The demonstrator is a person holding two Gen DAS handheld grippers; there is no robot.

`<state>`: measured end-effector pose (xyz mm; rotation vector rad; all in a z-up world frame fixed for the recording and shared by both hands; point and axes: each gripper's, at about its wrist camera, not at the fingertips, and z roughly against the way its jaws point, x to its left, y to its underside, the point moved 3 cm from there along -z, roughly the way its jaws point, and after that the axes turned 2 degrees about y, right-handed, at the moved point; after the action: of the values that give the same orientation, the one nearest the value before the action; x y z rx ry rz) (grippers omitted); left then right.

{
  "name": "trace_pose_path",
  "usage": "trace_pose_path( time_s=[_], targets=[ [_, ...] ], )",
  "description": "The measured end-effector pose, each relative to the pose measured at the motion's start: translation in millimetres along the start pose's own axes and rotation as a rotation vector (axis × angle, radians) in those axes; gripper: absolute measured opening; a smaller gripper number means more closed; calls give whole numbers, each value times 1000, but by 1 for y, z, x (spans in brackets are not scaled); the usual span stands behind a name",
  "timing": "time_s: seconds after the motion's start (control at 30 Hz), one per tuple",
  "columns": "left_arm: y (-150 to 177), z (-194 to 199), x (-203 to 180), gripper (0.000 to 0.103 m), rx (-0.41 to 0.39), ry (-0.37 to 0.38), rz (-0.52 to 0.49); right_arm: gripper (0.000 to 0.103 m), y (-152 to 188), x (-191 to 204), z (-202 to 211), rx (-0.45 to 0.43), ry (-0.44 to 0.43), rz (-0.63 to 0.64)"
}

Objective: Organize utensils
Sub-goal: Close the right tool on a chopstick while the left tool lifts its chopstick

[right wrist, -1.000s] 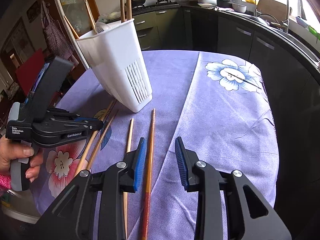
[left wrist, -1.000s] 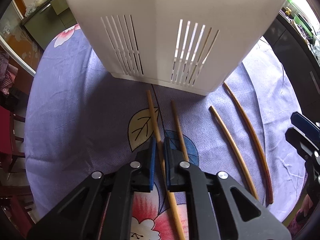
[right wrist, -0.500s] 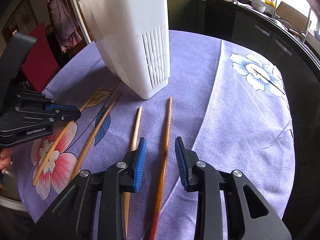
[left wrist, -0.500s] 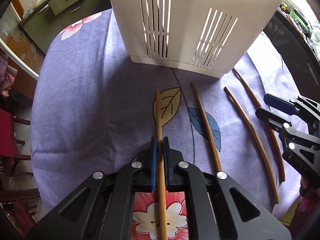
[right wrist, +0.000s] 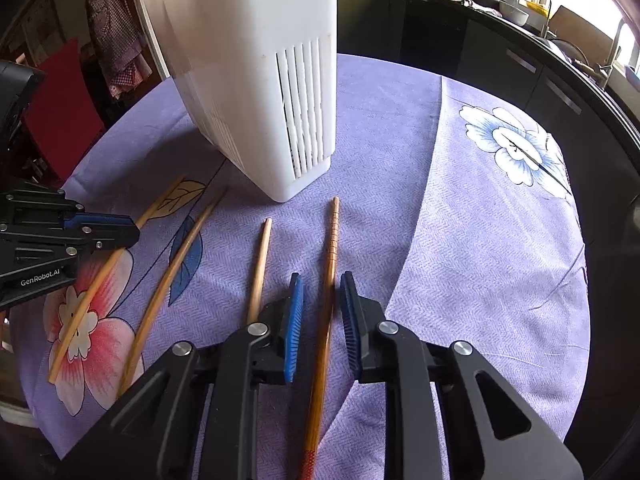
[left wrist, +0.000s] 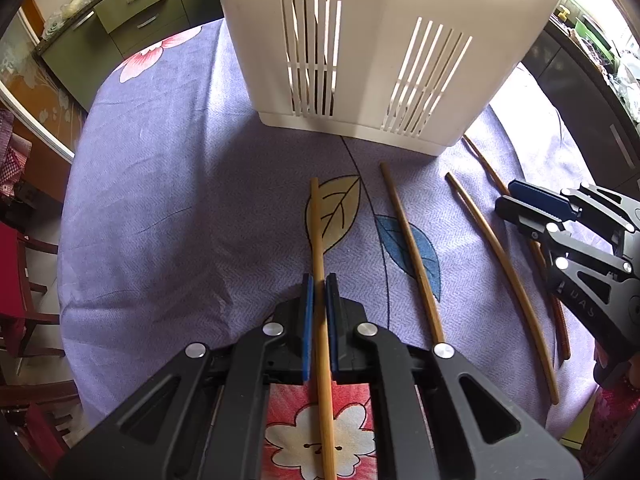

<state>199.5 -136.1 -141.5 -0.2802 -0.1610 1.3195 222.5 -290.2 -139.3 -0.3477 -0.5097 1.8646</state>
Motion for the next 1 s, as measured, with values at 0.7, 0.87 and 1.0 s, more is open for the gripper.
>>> trace_pose_path(
  time_s=[0.7, 0.87, 1.0],
  targets=[
    [-2, 28, 4, 6, -42, 45, -23, 7, 4, -12, 99, -200, -29, -64],
    [2, 64, 5, 6, -115, 52, -54, 7, 9, -14, 135, -266, -38, -73],
    [10, 92, 7, 6, -170, 65, -57, 7, 15, -16, 153, -293, -37, -81]
  ],
)
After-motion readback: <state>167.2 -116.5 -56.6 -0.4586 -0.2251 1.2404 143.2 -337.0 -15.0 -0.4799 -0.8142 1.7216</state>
